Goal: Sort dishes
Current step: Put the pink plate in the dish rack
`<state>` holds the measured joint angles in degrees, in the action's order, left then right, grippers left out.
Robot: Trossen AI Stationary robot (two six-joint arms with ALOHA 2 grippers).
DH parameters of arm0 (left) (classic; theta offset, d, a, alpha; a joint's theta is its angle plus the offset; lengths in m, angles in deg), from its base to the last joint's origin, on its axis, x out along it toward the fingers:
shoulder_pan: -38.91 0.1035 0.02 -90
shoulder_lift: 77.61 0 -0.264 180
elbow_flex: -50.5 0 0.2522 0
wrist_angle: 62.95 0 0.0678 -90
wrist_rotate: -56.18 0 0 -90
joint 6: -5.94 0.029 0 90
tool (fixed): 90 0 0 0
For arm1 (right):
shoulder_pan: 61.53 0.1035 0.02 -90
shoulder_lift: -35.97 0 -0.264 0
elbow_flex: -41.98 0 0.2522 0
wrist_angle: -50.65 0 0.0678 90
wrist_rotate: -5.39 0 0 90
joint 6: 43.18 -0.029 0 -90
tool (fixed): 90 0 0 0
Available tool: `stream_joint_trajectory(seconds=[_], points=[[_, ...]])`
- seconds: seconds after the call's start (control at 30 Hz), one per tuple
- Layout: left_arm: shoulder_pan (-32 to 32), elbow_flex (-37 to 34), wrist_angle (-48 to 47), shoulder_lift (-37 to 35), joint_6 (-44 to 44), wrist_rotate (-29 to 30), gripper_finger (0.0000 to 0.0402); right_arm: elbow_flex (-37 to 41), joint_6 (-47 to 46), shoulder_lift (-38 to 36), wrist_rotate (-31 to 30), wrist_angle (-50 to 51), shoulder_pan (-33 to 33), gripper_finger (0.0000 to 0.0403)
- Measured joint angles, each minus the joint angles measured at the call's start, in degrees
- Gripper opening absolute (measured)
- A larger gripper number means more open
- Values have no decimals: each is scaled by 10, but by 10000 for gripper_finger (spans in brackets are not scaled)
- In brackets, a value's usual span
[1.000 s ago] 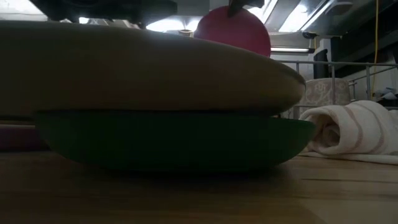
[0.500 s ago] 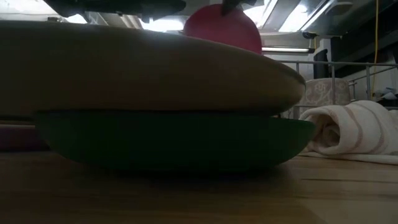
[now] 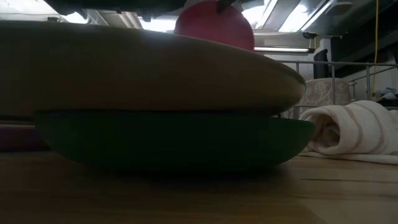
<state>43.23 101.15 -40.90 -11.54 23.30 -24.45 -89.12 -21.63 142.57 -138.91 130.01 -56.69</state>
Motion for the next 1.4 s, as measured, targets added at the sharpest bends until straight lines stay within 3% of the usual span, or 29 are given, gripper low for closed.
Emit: stream_joint_trajectory(seconds=[0.13, 0.5, 1.17, 1.4], points=[[-17, 0, -3, 0, 27, 8, 117, 0, 28, 0, 0, 0, 0, 12], [-21, 0, -4, 0, 59, 104, 117, 0, 28, 5, 27, -3, 0, 12], [-26, 0, -10, 0, 49, 141, 117, 0, 28, 5, 55, -47, 0, 12], [-25, 0, -51, 0, 45, 153, 117, 0, 28, 5, 78, -60, 0, 12]])
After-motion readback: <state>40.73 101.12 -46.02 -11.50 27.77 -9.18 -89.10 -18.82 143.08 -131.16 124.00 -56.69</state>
